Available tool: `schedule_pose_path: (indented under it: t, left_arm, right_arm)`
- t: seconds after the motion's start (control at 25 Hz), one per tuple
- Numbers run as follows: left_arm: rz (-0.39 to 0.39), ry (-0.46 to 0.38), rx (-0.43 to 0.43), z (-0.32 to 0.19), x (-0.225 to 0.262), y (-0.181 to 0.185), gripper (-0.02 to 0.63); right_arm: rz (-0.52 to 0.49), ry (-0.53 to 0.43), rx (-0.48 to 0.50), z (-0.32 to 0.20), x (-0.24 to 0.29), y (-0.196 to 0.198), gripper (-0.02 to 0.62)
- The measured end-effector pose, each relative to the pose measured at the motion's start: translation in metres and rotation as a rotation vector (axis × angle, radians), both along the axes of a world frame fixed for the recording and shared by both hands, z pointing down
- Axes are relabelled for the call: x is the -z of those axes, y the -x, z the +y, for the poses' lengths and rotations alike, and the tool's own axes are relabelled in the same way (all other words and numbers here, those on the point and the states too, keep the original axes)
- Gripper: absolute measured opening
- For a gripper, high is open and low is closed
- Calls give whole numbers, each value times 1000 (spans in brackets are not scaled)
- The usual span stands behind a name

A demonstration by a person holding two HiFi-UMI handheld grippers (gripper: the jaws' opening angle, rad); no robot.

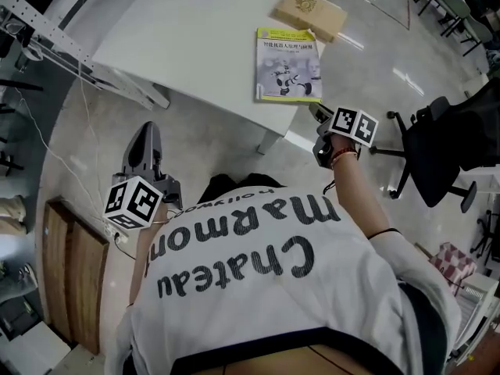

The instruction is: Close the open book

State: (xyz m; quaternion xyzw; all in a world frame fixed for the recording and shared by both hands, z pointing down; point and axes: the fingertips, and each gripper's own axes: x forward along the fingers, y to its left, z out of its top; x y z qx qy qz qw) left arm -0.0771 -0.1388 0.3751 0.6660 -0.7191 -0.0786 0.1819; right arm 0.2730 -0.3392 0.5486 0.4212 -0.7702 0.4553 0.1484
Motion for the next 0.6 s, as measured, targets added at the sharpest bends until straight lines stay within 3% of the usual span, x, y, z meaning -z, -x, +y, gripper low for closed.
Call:
schedule_pose_path:
  t: [0.16, 0.32, 0.6]
  left_arm:
    - [-6, -9, 7, 3, 6, 1, 25]
    - [-60, -37, -36, -5, 23, -10, 25]
    - [-5, -102, -102, -15, 46, -22, 25]
  right_arm:
    - [3, -25, -36, -3, 7, -12, 121]
    - [-9, -65, -80, -3, 23, -27, 121]
    - [-104, -198, -96, 4, 96, -14, 114]
